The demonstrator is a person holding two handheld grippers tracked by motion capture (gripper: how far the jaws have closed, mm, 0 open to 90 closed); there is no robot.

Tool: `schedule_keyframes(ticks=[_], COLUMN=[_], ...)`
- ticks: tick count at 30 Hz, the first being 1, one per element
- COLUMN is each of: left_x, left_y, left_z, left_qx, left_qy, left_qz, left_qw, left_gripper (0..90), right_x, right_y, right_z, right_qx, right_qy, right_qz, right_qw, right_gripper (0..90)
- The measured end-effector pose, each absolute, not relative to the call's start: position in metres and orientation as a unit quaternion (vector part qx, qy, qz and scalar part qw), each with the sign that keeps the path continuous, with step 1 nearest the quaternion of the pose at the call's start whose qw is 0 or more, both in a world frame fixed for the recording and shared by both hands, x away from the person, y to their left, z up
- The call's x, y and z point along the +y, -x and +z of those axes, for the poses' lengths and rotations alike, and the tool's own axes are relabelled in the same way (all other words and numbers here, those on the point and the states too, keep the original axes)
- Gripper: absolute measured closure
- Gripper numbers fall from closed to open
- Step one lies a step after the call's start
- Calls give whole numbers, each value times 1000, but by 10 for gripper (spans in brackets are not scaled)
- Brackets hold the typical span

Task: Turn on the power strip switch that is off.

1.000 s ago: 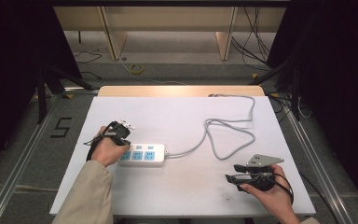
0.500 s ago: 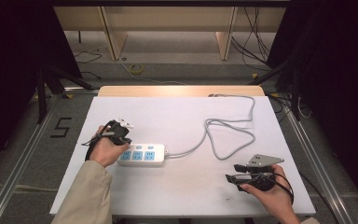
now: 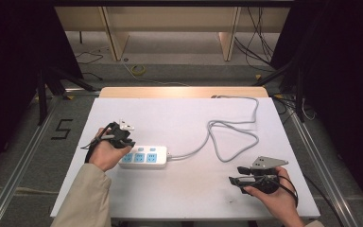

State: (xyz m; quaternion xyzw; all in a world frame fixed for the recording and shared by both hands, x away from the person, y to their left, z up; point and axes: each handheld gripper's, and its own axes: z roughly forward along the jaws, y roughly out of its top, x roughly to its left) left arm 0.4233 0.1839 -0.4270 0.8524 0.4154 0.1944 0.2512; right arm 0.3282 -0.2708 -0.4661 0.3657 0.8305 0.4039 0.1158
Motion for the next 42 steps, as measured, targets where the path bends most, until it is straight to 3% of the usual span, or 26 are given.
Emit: schedule_keyframes(ticks=[23, 42], left_x=[174, 168], left_y=[-402, -377], left_z=[-416, -418], left_qx=[364, 333], left_qy=[-858, -844], left_qz=[219, 219], left_qw=[289, 359], left_gripper=[569, 399], right_x=[-270, -269], right_y=[-328, -328], right_z=[-466, -466], right_qx=[831, 831], right_qy=[-364, -365], right_qz=[403, 404], right_qw=[116, 115], right_gripper=[452, 452])
